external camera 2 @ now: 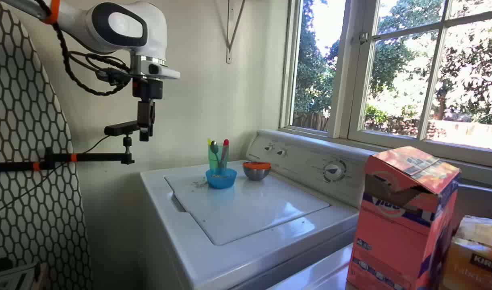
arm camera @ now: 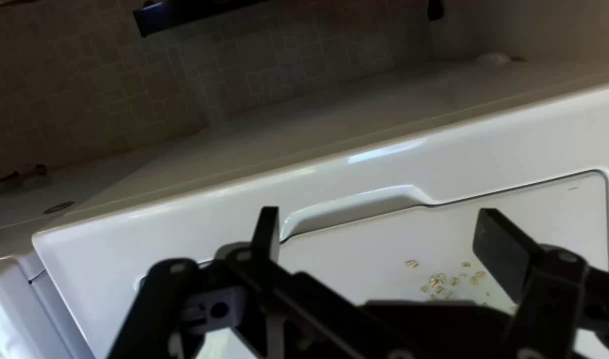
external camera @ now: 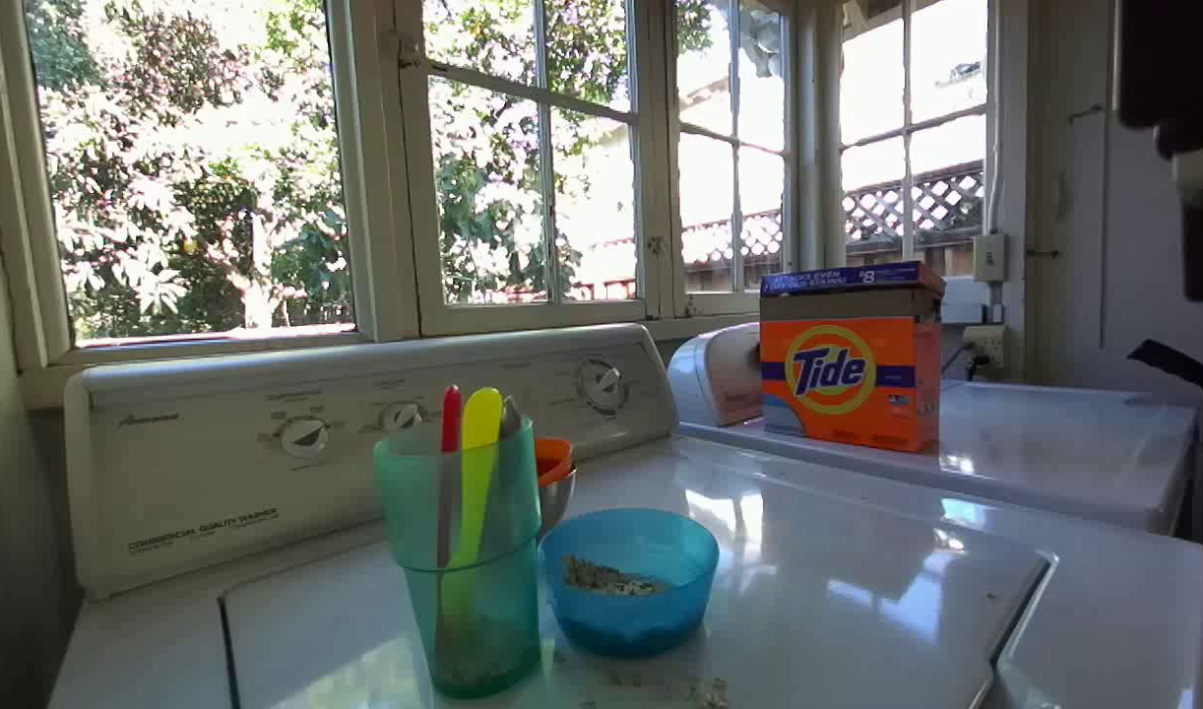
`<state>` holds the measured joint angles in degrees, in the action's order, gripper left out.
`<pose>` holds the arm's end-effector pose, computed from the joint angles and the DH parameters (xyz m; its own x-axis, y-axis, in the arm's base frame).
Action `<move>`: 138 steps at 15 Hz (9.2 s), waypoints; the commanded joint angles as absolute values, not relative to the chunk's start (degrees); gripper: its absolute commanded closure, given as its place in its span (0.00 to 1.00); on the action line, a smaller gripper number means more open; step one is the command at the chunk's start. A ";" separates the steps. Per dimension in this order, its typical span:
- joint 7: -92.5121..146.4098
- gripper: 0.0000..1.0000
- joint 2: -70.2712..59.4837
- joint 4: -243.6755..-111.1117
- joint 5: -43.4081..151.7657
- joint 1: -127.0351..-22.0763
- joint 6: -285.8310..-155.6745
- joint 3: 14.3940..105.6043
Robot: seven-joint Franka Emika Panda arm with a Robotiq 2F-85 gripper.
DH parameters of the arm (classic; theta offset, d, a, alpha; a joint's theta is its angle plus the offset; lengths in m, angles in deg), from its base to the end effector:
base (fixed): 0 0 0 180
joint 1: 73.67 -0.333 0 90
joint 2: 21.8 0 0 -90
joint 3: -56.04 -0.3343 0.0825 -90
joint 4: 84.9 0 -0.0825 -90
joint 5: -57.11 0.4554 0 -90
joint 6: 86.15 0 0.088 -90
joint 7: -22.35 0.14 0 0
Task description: Remove the silver spoon, the knife and the pink spoon out of the green cup
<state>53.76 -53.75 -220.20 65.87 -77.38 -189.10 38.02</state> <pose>0.4075 0.1865 0.4812 0.9681 -0.2503 -0.0135 -0.2499 -0.9679 0.0275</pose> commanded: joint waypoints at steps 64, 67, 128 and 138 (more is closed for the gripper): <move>85.65 0.56 -4.45 -174.67 50.87 -90.83 -204.71 46.55; 85.62 0.79 -3.45 -173.42 50.68 -91.38 -202.06 47.12; 117.42 0.49 6.90 -155.59 49.86 -96.11 -180.71 49.36; 117.93 0.98 7.87 -154.02 49.62 -96.62 -180.08 49.89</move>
<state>116.60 6.70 -156.51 50.58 -95.51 -182.03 49.18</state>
